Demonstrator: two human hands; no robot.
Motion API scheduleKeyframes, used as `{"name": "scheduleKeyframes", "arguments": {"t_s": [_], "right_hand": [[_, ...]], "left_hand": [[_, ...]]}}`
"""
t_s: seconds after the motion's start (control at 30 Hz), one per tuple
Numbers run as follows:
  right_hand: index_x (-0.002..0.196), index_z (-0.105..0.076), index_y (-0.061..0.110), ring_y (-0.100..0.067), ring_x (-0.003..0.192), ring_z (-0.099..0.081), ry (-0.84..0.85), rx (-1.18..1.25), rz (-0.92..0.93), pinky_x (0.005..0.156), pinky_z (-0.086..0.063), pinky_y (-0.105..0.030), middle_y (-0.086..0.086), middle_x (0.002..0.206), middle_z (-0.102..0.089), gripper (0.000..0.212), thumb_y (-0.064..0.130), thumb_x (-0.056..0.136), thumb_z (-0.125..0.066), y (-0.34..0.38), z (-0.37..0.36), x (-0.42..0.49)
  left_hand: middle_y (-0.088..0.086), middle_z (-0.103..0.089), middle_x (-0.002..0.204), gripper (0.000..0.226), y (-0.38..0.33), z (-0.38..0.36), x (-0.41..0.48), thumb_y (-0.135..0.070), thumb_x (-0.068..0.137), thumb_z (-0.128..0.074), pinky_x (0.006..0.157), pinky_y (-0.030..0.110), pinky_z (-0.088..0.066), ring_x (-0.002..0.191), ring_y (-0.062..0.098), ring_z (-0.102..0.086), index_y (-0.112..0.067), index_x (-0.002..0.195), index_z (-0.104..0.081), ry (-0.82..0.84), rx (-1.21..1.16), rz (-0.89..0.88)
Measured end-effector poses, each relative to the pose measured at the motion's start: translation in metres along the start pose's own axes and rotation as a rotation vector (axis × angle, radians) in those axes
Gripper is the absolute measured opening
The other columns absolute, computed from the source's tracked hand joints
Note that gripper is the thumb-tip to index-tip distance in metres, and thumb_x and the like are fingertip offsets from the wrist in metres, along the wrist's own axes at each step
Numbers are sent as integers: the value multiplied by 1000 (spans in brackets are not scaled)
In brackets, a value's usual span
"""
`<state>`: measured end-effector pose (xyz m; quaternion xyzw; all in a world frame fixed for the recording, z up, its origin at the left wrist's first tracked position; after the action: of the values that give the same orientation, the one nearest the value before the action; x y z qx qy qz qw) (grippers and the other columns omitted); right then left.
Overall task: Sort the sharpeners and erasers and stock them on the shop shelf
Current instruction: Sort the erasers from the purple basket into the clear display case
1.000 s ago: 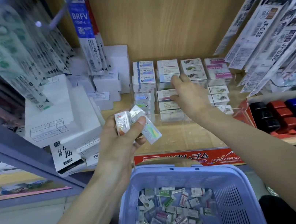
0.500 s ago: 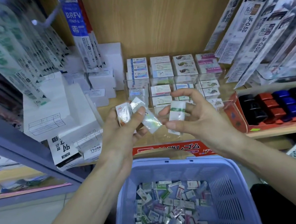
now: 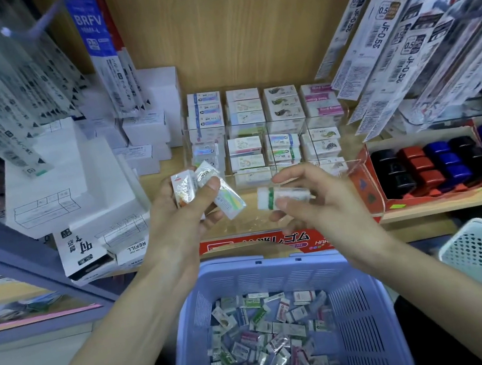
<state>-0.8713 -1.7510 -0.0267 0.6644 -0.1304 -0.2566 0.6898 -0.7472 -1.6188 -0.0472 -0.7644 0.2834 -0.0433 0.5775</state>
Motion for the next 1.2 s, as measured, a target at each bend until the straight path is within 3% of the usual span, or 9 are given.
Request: {"name": "scheduleKeyframes", "arguments": {"t_s": [0.23, 0.33, 0.47, 0.57, 0.77, 0.83, 0.9, 1.03, 1.2], "right_hand": [[102, -62, 5, -30, 91, -70, 102, 392, -152, 71, -57, -24, -15, 112, -63, 32, -18, 86, -48, -15, -7, 2], [106, -64, 8, -28, 93, -70, 84, 351, -172, 71, -56, -23, -15, 113, -66, 32, -14, 84, -54, -23, -1, 5], [99, -65, 13, -13, 76, -67, -245, 67, -149, 61, -51, -19, -3, 93, -70, 18, 10, 82, -69, -30, 52, 21], [92, -59, 19, -2, 69, -57, -421, -59, -112, 63, -41, -15, 5, 82, -64, 18, 12, 81, -71, -29, 85, 31], [87, -47, 21, -21, 87, -60, -429, -75, -67, 73, -50, -25, -8, 97, -59, 38, -6, 75, -71, -31, 88, 47], [100, -47, 27, -27, 93, -63, -389, 29, -65, 75, -57, -34, -8, 100, -55, 49, -12, 76, -66, -32, 83, 48], [117, -48, 35, -25, 87, -67, -304, 92, -102, 73, -57, -32, -9, 102, -55, 59, -11, 82, -59, -34, 75, 48], [116, -63, 28, -25, 87, -70, -269, 137, -167, 82, -54, -32, -6, 105, -59, 42, -1, 86, -58, -36, 74, 45], [100, -52, 18, -23, 87, -67, -349, 160, -163, 76, -53, -30, -7, 95, -67, 28, -1, 83, -63, -36, 78, 46]], "left_hand": [[-5, -69, 85, 17, 3, -1, 4, -11, 84, -65, 58, 17, -52, 70, 6, -67, -21, 94, -56, -13, 18, 8], [-4, -67, 85, 17, 5, -1, 5, -11, 84, -65, 58, 17, -53, 73, 9, -64, -20, 94, -56, -23, 20, 14], [-4, -67, 85, 22, 11, -8, 6, -10, 84, -65, 55, 16, -52, 65, 3, -65, -17, 103, -57, -8, 31, 26], [-5, -68, 85, 28, 16, -15, 7, -10, 84, -65, 54, 16, -51, 66, 2, -66, -15, 110, -57, 7, 51, 36], [-7, -68, 83, 28, 19, -22, 10, -11, 83, -66, 53, 15, -50, 64, -1, -65, -17, 109, -57, 8, 60, 44], [-7, -68, 85, 27, 19, -23, 11, -11, 84, -66, 53, 15, -50, 65, -1, -66, -19, 109, -58, 10, 60, 49], [-7, -69, 86, 26, 19, -23, 12, -12, 84, -66, 53, 15, -50, 68, 1, -66, -20, 107, -58, 6, 64, 52], [-7, -70, 88, 25, 19, -23, 13, -12, 83, -67, 54, 16, -50, 74, 6, -66, -22, 104, -59, 7, 72, 53], [-5, -70, 90, 26, 19, -23, 12, -12, 83, -67, 54, 16, -50, 71, 2, -66, -19, 107, -59, 8, 62, 57]]}}
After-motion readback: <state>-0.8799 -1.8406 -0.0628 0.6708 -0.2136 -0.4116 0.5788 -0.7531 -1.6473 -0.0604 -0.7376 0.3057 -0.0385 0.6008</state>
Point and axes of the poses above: each hand's wrist, its own x-axis towards the middle knuckle, its own z-axis out of the back of the hand, y = z × x, the point moved 10 cm from there along x, towards the middle knuckle
